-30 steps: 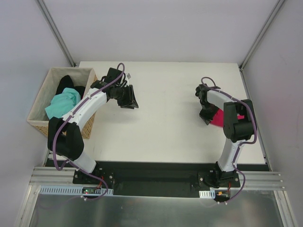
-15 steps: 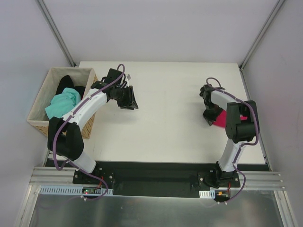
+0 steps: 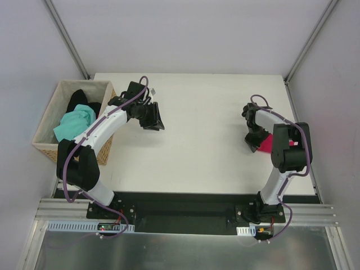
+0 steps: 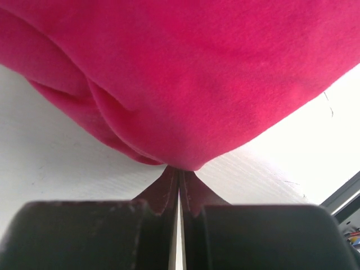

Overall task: Fold and stack the t-shirts
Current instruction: Put the neatly folded tshirt into the corner of the board with the right arm

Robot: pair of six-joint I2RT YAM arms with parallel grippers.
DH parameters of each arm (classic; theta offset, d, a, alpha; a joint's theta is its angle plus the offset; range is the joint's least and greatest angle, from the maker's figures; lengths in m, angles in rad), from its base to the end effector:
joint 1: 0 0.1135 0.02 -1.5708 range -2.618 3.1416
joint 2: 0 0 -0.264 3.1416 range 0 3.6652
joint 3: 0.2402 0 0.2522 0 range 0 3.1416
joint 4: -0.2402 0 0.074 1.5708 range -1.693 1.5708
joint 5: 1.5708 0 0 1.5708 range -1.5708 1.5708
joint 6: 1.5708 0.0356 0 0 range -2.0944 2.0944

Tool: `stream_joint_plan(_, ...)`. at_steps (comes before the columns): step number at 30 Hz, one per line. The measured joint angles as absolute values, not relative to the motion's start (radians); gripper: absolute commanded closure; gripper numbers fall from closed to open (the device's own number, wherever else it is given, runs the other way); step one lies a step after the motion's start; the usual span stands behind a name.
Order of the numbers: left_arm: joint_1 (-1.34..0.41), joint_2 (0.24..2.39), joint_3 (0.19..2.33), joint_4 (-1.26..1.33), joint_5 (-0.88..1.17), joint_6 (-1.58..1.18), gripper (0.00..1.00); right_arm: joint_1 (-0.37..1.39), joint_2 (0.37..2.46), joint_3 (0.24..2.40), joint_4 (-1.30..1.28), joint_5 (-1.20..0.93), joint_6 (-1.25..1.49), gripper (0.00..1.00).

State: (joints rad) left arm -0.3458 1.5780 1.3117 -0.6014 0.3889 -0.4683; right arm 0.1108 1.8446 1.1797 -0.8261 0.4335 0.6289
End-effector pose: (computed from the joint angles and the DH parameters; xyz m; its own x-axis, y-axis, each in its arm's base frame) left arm 0.3183 -0.1290 0.2893 -0.8861 -0.1247 -0.4464 0.1618 0.8194 -0.5500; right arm 0.3293 0.0216 0.1578 -0.8406 0.4436 -0.3108 0.5286 0.7972 -0.2917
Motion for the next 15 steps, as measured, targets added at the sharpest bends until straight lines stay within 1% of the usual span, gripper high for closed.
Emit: stream_joint_plan(15, -0.346, 1.578, 1.309, -0.601, 0.389, -0.468, 0.7, 0.068, 1.83, 1.163, -0.826, 0.439, 0.64, 0.99)
